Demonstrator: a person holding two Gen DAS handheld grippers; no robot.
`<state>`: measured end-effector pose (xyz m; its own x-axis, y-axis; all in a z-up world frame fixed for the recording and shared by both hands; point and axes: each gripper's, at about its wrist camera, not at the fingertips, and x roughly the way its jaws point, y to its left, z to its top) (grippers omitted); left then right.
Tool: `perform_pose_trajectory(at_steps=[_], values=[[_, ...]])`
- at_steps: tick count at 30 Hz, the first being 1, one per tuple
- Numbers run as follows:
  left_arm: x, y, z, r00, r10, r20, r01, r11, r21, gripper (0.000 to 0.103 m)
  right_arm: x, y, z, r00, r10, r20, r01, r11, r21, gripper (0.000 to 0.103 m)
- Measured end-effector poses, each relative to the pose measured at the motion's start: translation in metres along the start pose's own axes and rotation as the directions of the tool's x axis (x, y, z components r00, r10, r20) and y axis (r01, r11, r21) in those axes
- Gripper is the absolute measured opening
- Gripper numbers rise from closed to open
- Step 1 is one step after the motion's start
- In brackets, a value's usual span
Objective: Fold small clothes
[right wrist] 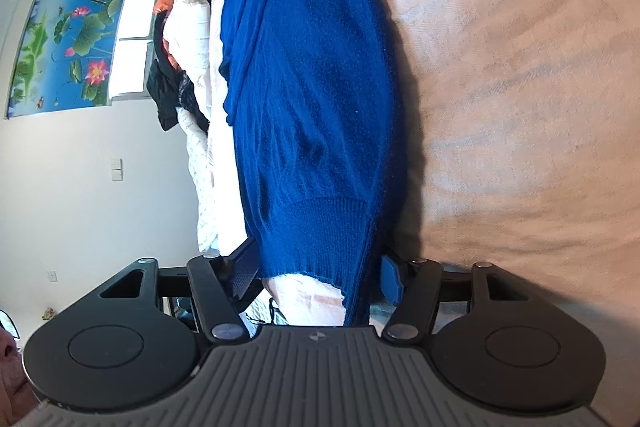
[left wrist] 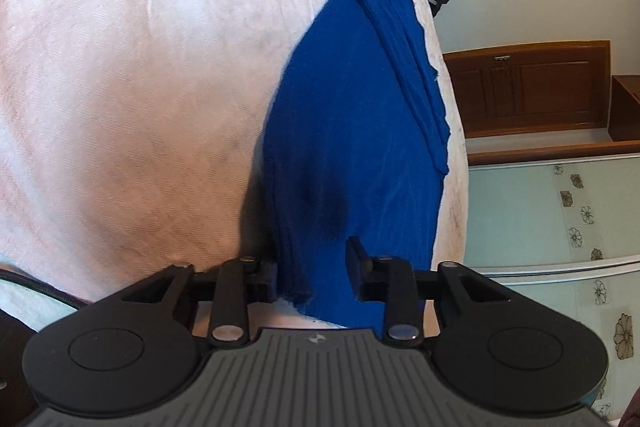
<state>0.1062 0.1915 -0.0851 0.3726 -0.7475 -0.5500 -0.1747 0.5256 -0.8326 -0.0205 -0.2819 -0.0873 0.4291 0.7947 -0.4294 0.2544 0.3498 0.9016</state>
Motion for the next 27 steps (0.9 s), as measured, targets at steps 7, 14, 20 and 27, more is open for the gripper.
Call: perform_pose_trajectory(at_steps=[7, 14, 20, 27], values=[[-0.003, -0.002, -0.002, 0.996, 0.082, 0.039, -0.084, 0.995, 0.046, 0.006, 0.005, -0.016, -0.001, 0.997, -0.075, -0.021, 0.075, 0.997, 0.034, 0.007], [-0.007, -0.012, 0.0, 0.995, 0.081, 0.055, -0.084, 0.994, 0.068, 0.006, 0.004, -0.013, -0.002, 0.997, -0.068, -0.021, 0.068, 0.998, 0.011, 0.009], [-0.011, -0.03, -0.002, 0.993, 0.068, 0.097, -0.079, 0.99, 0.114, 0.005, 0.001, 0.003, -0.001, 1.0, -0.026, -0.009, 0.025, 0.999, -0.044, 0.008], [-0.017, -0.062, 0.0, 0.993, 0.024, 0.115, -0.046, 0.98, 0.195, 0.005, -0.005, 0.032, 0.006, 1.0, 0.022, 0.002, -0.022, 0.993, -0.119, 0.008]])
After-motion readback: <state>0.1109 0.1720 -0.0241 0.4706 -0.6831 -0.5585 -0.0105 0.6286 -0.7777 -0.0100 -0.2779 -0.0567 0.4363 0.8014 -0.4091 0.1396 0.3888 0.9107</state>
